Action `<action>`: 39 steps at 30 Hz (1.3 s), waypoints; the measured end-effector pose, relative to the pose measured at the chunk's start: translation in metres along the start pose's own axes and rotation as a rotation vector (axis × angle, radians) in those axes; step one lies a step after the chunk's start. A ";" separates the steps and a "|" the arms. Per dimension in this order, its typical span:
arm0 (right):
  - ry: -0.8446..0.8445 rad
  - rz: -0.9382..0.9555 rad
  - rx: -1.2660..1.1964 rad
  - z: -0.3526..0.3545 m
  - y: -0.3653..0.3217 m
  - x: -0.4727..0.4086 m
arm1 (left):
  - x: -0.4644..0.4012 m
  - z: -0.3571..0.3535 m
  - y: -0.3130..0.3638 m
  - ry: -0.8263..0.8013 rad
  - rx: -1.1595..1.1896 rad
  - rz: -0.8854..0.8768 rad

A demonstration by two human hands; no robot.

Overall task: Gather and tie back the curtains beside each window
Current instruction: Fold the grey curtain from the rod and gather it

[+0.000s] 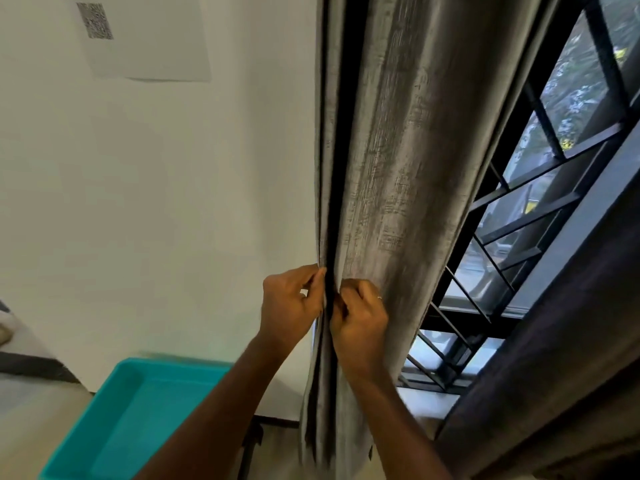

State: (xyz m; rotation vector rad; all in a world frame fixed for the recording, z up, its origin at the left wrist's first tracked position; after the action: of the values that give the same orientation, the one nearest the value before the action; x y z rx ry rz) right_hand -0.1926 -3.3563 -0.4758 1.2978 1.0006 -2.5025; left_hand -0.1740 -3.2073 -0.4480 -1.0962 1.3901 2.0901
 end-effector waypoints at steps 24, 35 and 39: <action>0.004 0.103 0.019 0.028 0.018 -0.003 | -0.016 -0.005 -0.020 -0.053 0.012 0.068; 0.194 -0.351 0.024 0.059 0.092 -0.012 | -0.014 -0.024 -0.037 -0.050 0.066 0.143; 0.041 -0.020 0.096 0.026 0.046 -0.004 | -0.013 -0.029 -0.030 -0.035 0.058 0.109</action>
State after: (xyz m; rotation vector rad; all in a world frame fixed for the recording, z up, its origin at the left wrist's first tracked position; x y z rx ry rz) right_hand -0.1888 -3.4083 -0.4848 1.3779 0.9170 -2.5779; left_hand -0.1344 -3.2198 -0.4608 -0.9771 1.5149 2.1196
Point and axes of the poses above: each hand's wrist, its own x-axis away from the middle knuckle, its own z-axis out of the back of the hand, y = z × x, the point moved 9 cm from there along -x, towards the middle knuckle, and after that the axes turned 8 degrees about x, right-handed, at the moved point
